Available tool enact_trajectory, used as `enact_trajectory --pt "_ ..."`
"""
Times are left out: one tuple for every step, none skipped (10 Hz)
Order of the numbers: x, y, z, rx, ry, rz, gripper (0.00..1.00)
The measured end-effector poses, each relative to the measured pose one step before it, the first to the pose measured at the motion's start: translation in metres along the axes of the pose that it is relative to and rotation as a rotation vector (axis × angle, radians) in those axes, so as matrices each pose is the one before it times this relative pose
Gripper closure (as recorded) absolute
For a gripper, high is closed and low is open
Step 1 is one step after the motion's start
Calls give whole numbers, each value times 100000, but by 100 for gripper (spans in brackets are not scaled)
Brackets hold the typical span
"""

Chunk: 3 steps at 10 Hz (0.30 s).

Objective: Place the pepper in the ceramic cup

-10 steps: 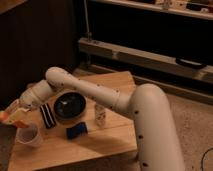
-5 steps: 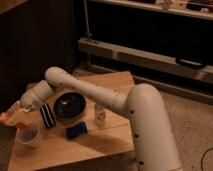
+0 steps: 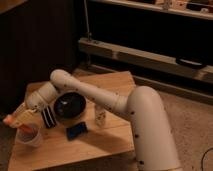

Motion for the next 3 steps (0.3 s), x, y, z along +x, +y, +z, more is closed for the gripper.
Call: enact_trajectory --pt "-76 -169 -104 114 682 -208 20" --pt "35 5 -200 -432 205 -61 20" --pt "-54 14 0 -16 7 82 20"
